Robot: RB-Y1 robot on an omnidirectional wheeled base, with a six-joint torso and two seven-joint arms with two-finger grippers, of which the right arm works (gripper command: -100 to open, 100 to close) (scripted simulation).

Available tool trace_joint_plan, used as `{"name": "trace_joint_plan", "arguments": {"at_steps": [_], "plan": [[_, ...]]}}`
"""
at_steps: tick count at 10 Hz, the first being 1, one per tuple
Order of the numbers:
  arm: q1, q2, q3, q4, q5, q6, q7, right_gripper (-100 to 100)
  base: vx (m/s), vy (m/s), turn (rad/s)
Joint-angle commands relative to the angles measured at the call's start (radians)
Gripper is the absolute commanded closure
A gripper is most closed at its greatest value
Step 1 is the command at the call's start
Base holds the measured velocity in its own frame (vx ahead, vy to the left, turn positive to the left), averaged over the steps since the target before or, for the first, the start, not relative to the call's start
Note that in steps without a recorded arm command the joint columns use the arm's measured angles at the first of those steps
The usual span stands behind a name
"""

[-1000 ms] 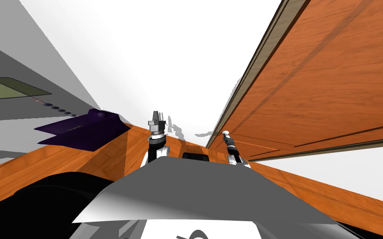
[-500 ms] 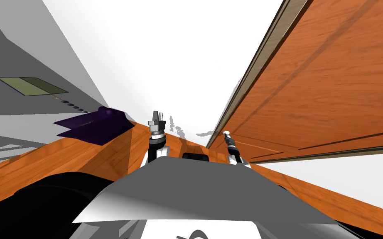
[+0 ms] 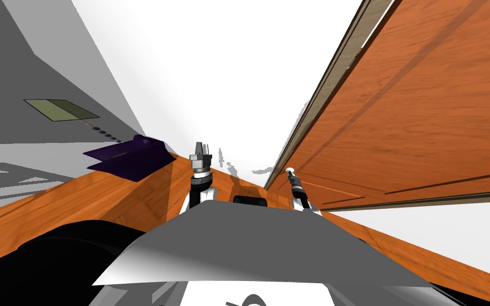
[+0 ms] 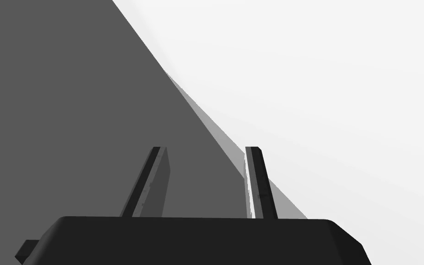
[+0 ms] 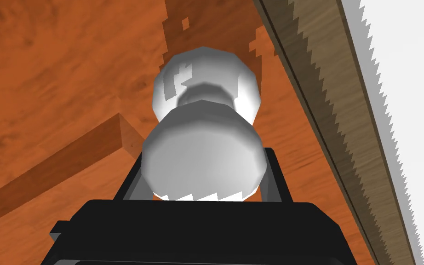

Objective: Pull the door open

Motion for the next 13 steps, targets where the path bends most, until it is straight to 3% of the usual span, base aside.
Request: {"name": "trace_joint_plan", "arguments": {"at_steps": [1, 13], "plan": [[0.003, 0.01, 0.004, 0.0, -0.006, 0.003, -0.048, 100, -0.033, -0.015, 0.053], [0.003, 0.007, -0.008, 0.008, -0.067, 0.006, -0.335, 100, -0.035, -0.017, 0.06]]}}
